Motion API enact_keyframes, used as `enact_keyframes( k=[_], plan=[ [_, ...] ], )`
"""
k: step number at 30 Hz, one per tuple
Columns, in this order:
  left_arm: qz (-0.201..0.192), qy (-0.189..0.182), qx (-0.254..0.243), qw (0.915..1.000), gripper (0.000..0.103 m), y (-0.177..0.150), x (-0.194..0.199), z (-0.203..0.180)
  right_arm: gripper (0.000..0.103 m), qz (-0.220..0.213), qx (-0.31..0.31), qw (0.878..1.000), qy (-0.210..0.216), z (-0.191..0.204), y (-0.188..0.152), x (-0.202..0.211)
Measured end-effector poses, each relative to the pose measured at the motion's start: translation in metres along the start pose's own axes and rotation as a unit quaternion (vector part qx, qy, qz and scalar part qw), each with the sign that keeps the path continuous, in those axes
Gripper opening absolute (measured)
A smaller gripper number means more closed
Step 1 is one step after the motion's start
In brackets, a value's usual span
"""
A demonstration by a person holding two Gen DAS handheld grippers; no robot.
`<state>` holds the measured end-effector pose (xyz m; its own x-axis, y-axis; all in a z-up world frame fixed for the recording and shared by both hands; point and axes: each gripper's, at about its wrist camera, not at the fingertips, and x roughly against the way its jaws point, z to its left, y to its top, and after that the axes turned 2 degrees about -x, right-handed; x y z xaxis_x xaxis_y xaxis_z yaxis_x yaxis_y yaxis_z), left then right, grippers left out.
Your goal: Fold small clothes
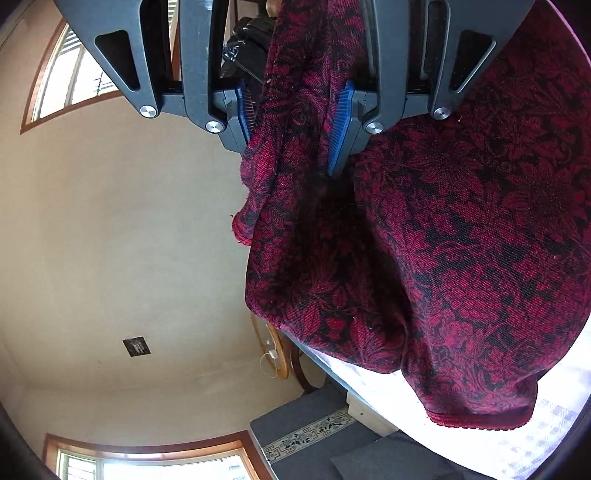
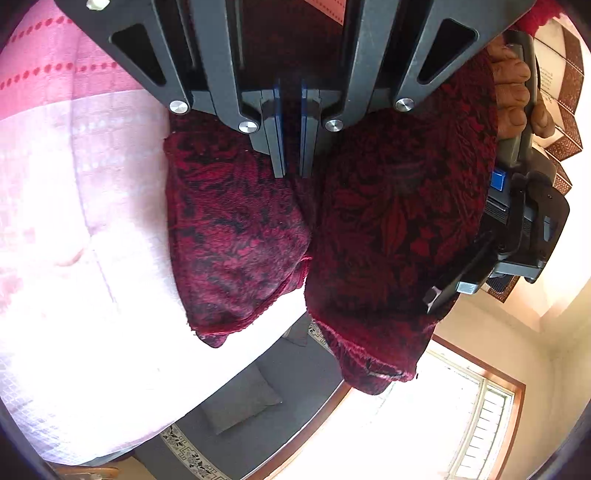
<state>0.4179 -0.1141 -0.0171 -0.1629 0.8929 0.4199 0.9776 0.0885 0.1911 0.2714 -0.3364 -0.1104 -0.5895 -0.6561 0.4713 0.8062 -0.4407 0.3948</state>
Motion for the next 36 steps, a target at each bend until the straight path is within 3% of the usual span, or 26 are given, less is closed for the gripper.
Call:
enact_keyframes(
  k=[2, 4, 5, 9, 11, 14, 16, 20, 23, 27, 31, 32, 33, 36],
  plan=[
    [-0.004, -0.024, -0.006, 0.9997, 0.05, 0.0, 0.006, -0.007, 0.01, -0.001, -0.012, 1.0, 0.009, -0.008, 0.0, 0.003],
    [0.001, -0.084, 0.002, 0.9965, 0.059, 0.001, 0.009, -0.017, 0.01, -0.005, -0.023, 0.999, 0.021, -0.015, 0.0, 0.004],
    [-0.003, -0.086, -0.013, 0.9962, 0.061, 0.001, 0.011, -0.026, 0.01, -0.005, -0.028, 0.999, 0.027, -0.02, 0.002, 0.005],
    [-0.023, -0.035, -0.121, 0.9918, 0.065, -0.007, 0.027, -0.064, 0.007, -0.005, -0.056, 0.997, 0.045, -0.031, 0.002, 0.004],
    [-0.032, 0.004, -0.148, 0.9884, 0.067, -0.018, 0.036, -0.068, 0.007, -0.008, -0.065, 0.997, 0.045, -0.039, 0.003, 0.013],
    [-0.052, 0.023, -0.153, 0.9866, 0.067, -0.039, 0.052, -0.042, 0.013, -0.03, -0.069, 0.997, 0.034, -0.049, 0.008, 0.032],
    [-0.07, 0.055, -0.18, 0.9796, 0.067, -0.057, 0.053, -0.025, 0.019, -0.049, -0.073, 0.996, 0.022, -0.053, 0.01, 0.047],
    [-0.067, 0.052, -0.187, 0.9786, 0.067, -0.094, 0.042, 0.019, 0.02, -0.115, -0.06, 0.991, -0.014, -0.047, 0.019, 0.087],
    [-0.07, 0.042, -0.201, 0.9762, 0.067, -0.113, 0.026, 0.035, 0.023, -0.079, -0.028, 0.996, 0.018, -0.026, 0.024, 0.084],
    [-0.068, 0.052, -0.229, 0.9695, 0.067, -0.125, 0.018, 0.033, 0.052, -0.007, 0.036, 0.998, -0.048, 0.012, 0.02, 0.036],
    [-0.065, 0.042, -0.221, 0.9722, 0.067, -0.122, 0.024, 0.026, 0.052, 0.024, 0.036, 0.995, -0.091, 0.01, 0.017, 0.002],
    [-0.07, 0.041, -0.218, 0.9727, 0.067, -0.122, 0.03, 0.027, 0.042, 0.022, 0.038, 0.995, -0.091, 0.011, 0.019, -0.001],
    [-0.077, 0.041, -0.213, 0.9732, 0.067, -0.123, 0.035, 0.027, 0.012, 0.02, 0.046, 0.995, -0.085, 0.014, 0.019, -0.003],
    [-0.111, 0.027, -0.201, 0.9729, 0.067, -0.128, 0.055, 0.028, 0.011, -0.006, 0.07, 0.994, -0.083, 0.027, 0.022, 0.01]
  ],
)
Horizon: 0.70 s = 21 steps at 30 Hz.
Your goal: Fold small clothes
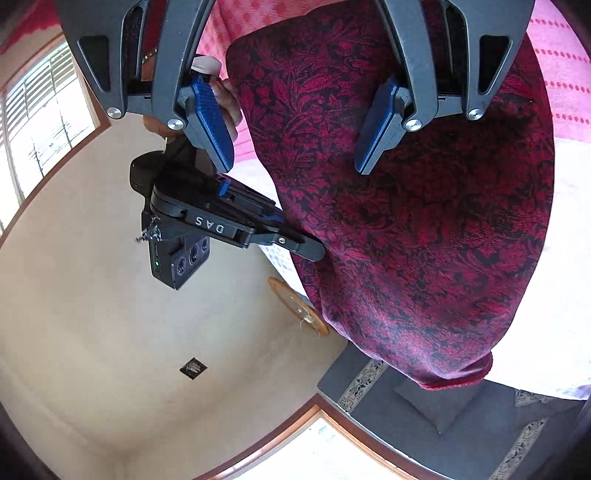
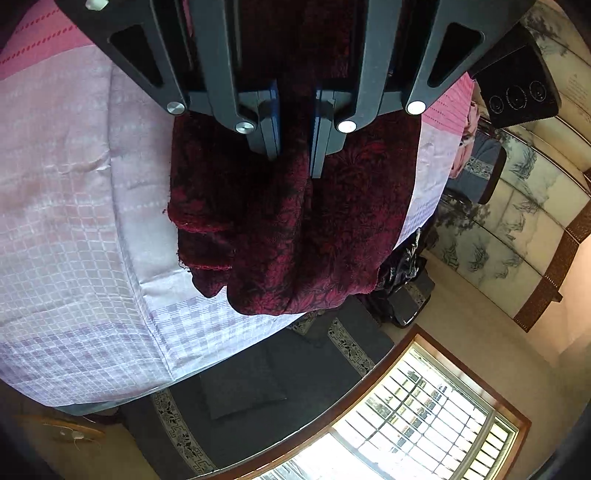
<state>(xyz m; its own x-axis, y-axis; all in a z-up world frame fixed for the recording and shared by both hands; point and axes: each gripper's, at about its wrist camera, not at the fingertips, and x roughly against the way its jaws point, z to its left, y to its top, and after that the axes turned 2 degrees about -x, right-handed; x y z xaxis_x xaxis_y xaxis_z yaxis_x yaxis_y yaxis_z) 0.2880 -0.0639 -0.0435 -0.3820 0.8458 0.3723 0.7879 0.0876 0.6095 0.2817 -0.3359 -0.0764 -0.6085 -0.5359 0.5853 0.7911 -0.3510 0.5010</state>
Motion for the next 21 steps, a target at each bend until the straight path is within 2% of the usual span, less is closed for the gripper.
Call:
enact_keyframes(
  k=[2, 5, 8, 11, 14, 16, 17, 19, 20, 21],
  plan=[
    [-0.018, -0.006, 0.009, 0.9998, 0.067, 0.0, 0.007, 0.002, 0.011, -0.031, 0.002, 0.999, 0.008, 0.004, -0.001, 0.023],
    [0.005, 0.004, 0.0, 1.0, 0.07, -0.003, -0.002, 0.005, 0.011, -0.059, -0.004, 0.998, 0.019, 0.001, -0.016, 0.054],
    [0.033, 0.02, -0.009, 0.9992, 0.07, -0.013, -0.015, 0.009, 0.011, -0.043, -0.027, 0.999, -0.005, -0.018, -0.041, 0.052],
    [0.033, 0.03, -0.037, 0.9983, 0.07, -0.021, -0.017, 0.004, 0.012, -0.035, -0.06, 0.998, -0.008, -0.042, -0.062, 0.047],
    [0.038, 0.039, -0.053, 0.9971, 0.07, -0.02, -0.025, -0.002, 0.019, -0.046, -0.081, 0.995, 0.019, -0.049, -0.061, 0.052],
    [0.036, 0.037, -0.047, 0.9976, 0.07, -0.019, -0.025, -0.001, 0.023, -0.052, -0.079, 0.995, 0.013, -0.048, -0.056, 0.057],
    [0.034, 0.037, -0.043, 0.9978, 0.07, -0.019, -0.025, 0.001, 0.028, -0.06, -0.079, 0.995, 0.003, -0.048, -0.055, 0.061],
    [0.03, 0.033, -0.034, 0.9984, 0.07, -0.021, -0.024, 0.004, 0.047, -0.074, -0.076, 0.994, -0.031, -0.05, -0.047, 0.067],
    [0.029, 0.031, -0.032, 0.9986, 0.07, -0.023, -0.024, 0.006, 0.06, -0.075, -0.076, 0.994, -0.039, -0.053, -0.043, 0.068],
    [0.028, 0.033, -0.033, 0.9985, 0.07, -0.024, -0.023, 0.006, 0.065, -0.067, -0.078, 0.994, -0.038, -0.057, -0.038, 0.066]
  ],
)
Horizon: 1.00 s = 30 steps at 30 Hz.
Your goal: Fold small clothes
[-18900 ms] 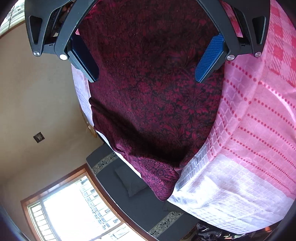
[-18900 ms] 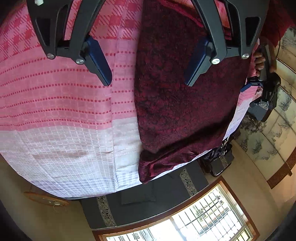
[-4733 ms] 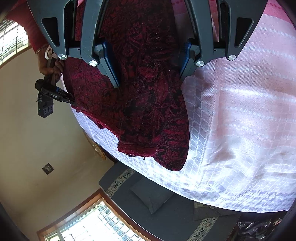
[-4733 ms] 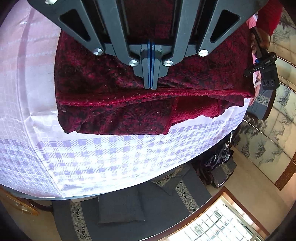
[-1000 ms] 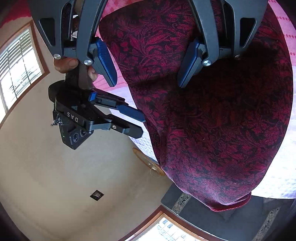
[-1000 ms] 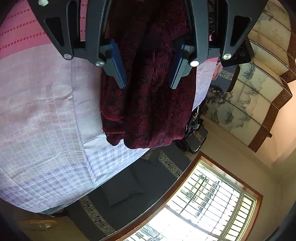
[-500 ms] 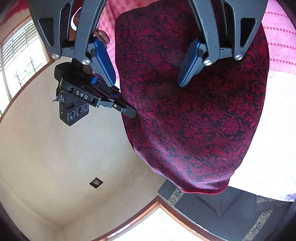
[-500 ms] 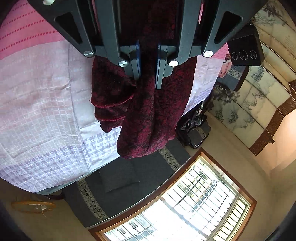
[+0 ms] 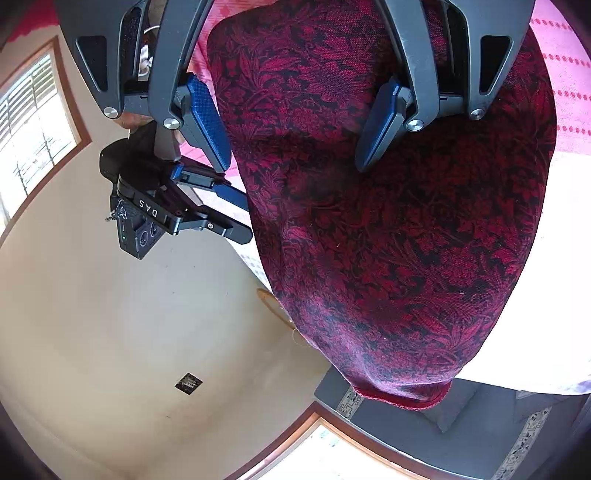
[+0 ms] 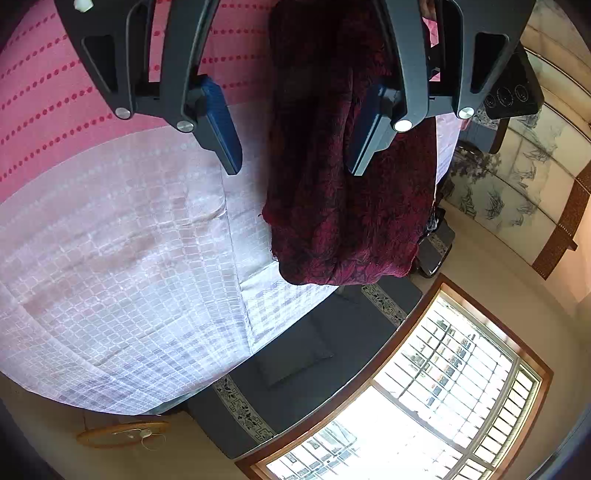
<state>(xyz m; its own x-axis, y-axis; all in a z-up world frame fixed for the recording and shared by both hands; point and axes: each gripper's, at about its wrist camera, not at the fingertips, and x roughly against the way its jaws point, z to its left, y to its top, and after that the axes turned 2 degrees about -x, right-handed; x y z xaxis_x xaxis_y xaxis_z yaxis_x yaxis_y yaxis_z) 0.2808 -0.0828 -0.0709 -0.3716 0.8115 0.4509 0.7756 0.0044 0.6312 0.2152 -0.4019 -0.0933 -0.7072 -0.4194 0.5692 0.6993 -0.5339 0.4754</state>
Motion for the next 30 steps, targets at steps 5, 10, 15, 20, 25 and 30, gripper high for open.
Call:
enact_keyframes(
  k=[5, 10, 15, 20, 25, 30],
  plan=[
    [-0.002, 0.011, -0.018, 0.9998, 0.07, 0.001, -0.006, -0.009, 0.064, 0.059, 0.013, 0.998, 0.005, 0.003, 0.021, -0.03],
    [-0.023, 0.014, -0.009, 0.9996, 0.07, -0.003, 0.0, -0.007, 0.02, 0.074, 0.064, 0.995, 0.0, 0.032, 0.027, -0.047],
    [-0.068, 0.006, 0.029, 0.9972, 0.07, 0.002, 0.013, 0.001, 0.016, 0.041, 0.077, 0.994, 0.061, 0.067, 0.049, -0.055],
    [-0.076, 0.018, 0.046, 0.9959, 0.071, 0.009, 0.005, 0.008, 0.014, -0.004, 0.074, 0.989, 0.128, 0.081, 0.075, -0.075],
    [-0.055, 0.02, 0.021, 0.9981, 0.071, -0.002, -0.008, 0.01, 0.014, 0.009, 0.033, 0.995, 0.098, 0.024, 0.071, -0.102],
    [-0.053, 0.044, -0.027, 0.9972, 0.071, -0.01, -0.013, 0.003, 0.02, 0.014, 0.048, 0.994, 0.1, 0.01, 0.062, -0.09]
  ],
)
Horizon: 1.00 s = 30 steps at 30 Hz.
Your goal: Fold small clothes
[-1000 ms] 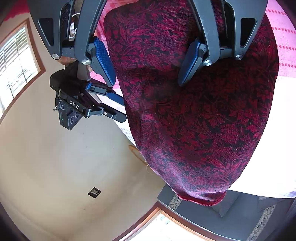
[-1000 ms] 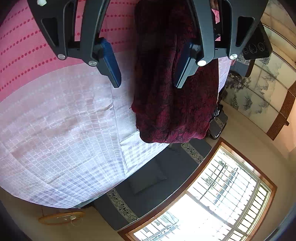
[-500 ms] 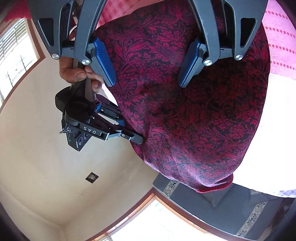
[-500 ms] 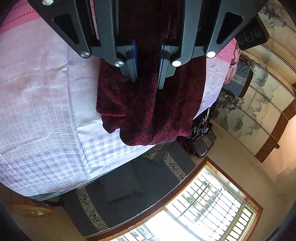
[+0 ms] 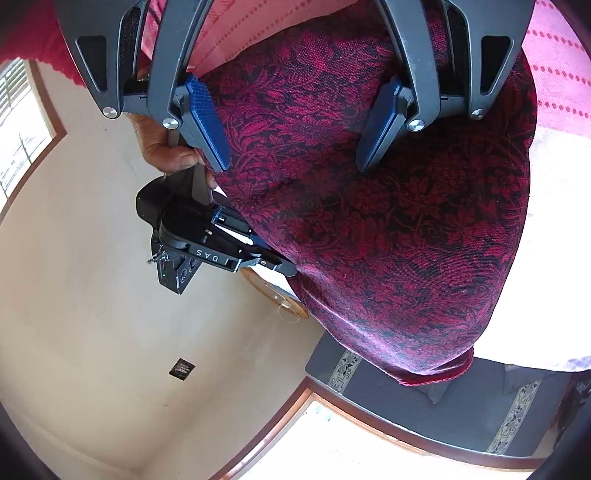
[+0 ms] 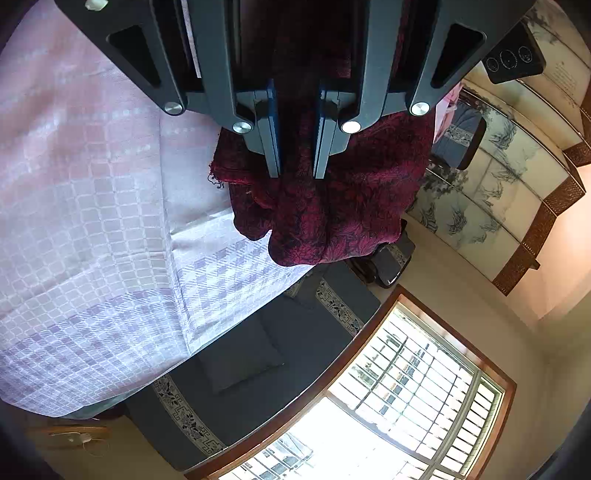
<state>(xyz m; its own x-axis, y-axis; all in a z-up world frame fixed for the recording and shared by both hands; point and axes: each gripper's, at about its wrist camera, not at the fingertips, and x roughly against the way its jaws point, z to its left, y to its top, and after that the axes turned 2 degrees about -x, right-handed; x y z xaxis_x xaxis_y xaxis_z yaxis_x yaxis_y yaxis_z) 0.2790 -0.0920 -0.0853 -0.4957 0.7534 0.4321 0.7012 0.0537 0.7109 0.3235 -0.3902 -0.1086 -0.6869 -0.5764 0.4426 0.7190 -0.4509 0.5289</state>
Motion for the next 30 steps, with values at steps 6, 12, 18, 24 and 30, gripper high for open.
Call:
enact_keyframes(
  k=[6, 12, 18, 24, 30],
  plan=[
    [-0.005, -0.009, 0.022, 0.9997, 0.072, 0.003, 0.0, 0.005, 0.032, -0.002, -0.002, 1.0, -0.021, 0.013, 0.005, 0.026],
    [-0.008, -0.006, 0.012, 0.9999, 0.074, 0.003, -0.002, -0.002, 0.048, 0.029, 0.068, 0.996, -0.046, 0.047, -0.023, 0.038],
    [-0.017, -0.008, 0.018, 0.9997, 0.075, 0.002, 0.001, -0.005, 0.018, 0.058, 0.077, 0.993, -0.07, 0.045, -0.032, 0.015],
    [-0.022, -0.04, 0.03, 0.9985, 0.078, -0.001, 0.005, -0.001, 0.01, 0.011, 0.091, 0.991, -0.094, 0.049, -0.039, 0.042],
    [0.001, -0.03, 0.006, 0.9995, 0.083, 0.0, -0.002, -0.009, 0.011, 0.023, 0.036, 0.997, -0.071, 0.007, -0.043, 0.028]
  ],
)
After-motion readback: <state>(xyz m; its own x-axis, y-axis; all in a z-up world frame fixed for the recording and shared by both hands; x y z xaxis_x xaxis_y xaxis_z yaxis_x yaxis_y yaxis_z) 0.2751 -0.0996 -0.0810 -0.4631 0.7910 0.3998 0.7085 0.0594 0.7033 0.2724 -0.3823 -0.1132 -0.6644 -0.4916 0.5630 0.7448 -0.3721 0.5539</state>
